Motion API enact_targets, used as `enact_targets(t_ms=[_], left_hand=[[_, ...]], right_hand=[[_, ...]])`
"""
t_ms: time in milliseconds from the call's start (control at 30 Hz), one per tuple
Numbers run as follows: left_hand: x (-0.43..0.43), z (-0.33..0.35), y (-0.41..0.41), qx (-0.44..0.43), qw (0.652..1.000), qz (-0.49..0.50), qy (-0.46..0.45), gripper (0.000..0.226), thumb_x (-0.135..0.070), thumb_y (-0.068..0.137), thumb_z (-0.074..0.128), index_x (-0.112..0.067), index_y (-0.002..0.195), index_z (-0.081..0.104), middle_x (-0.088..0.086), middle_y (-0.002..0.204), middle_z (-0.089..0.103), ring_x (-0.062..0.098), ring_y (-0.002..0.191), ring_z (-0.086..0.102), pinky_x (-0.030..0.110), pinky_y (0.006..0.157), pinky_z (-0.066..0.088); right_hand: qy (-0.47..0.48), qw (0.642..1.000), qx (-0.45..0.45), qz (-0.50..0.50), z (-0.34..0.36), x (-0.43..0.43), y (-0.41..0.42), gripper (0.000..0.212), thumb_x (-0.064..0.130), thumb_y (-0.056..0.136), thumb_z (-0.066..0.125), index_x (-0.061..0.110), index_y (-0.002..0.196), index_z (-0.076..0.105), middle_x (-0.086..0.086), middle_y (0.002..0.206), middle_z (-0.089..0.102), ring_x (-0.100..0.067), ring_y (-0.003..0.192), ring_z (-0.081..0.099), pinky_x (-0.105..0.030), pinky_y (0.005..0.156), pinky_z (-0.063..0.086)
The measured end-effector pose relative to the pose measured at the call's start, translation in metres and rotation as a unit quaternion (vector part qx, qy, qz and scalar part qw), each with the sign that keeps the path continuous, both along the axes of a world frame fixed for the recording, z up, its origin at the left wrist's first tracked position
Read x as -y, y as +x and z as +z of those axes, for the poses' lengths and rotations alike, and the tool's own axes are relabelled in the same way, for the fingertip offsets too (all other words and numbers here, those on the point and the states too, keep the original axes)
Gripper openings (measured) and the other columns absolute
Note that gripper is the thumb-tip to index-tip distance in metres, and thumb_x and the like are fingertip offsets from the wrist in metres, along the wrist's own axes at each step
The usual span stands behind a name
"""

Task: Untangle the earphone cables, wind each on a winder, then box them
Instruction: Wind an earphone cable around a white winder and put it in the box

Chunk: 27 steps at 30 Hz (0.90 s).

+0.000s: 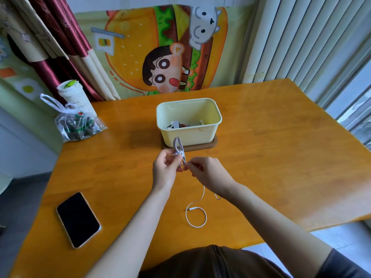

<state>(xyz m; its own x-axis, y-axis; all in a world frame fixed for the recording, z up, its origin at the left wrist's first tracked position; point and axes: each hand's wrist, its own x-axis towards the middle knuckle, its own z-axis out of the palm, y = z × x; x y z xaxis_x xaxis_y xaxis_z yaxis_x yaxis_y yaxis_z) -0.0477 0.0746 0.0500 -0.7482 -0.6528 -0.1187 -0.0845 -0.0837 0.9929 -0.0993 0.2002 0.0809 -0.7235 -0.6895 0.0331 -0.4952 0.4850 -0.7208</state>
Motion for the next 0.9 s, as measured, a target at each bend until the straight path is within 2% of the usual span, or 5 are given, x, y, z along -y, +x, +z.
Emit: enact_targets(t_ms=[133,333,633,800,900], left_hand=[[0.008,-0.006,0.005,0.045,0.983,-0.055,-0.171,0.014,-0.008,0.088,0.065,-0.022,0.087,0.062,-0.003,0.073,0.065,0.012,0.060,0.057,0.020,0.054,0.048],[0.017,-0.013,0.017,0.091,0.961,-0.157,-0.207,0.019,-0.006,0.085,0.069,-0.022,0.095,0.065,0.002,0.090,0.065,0.006,0.069,0.056,0.013,0.058,0.045],[0.016,0.004,0.028,0.046,0.962,-0.268,-0.031,0.018,-0.006,0.085,0.065,-0.018,0.099,0.067,0.001,0.087,0.069,0.016,0.067,0.057,0.023,0.063,0.049],[0.004,0.018,0.020,-0.040,0.960,-0.217,0.171,0.020,-0.007,0.079,0.059,-0.009,0.099,0.061,0.001,0.077,0.068,0.009,0.065,0.063,0.019,0.056,0.048],[-0.002,0.022,0.013,-0.063,0.952,-0.150,0.260,0.015,-0.001,0.090,0.051,-0.011,0.098,0.059,-0.001,0.073,0.070,0.007,0.060,0.062,0.016,0.054,0.048]], right_hand=[[0.018,1.000,-0.016,0.019,0.009,-0.005,-0.009,0.021,0.023,0.093,0.054,0.014,0.091,0.073,0.003,0.075,0.065,-0.005,0.058,0.050,-0.017,0.057,0.041],[0.106,0.990,-0.095,0.006,0.019,-0.014,-0.033,0.016,0.037,0.088,0.061,0.024,0.089,0.071,0.008,0.090,0.068,-0.013,0.080,0.058,-0.031,0.068,0.049],[0.103,0.976,-0.187,0.040,0.011,-0.020,-0.046,0.019,0.038,0.084,0.064,0.025,0.094,0.073,0.007,0.099,0.067,-0.016,0.102,0.050,-0.026,0.089,0.030],[0.098,0.966,-0.238,0.033,0.004,-0.015,-0.038,0.020,0.035,0.089,0.058,0.023,0.095,0.073,0.005,0.098,0.068,-0.018,0.112,0.049,-0.033,0.107,0.018],[0.091,0.958,-0.272,0.023,-0.005,-0.007,-0.029,0.020,0.024,0.091,0.054,0.017,0.081,0.069,0.002,0.083,0.069,-0.023,0.094,0.058,-0.029,0.095,0.025]])
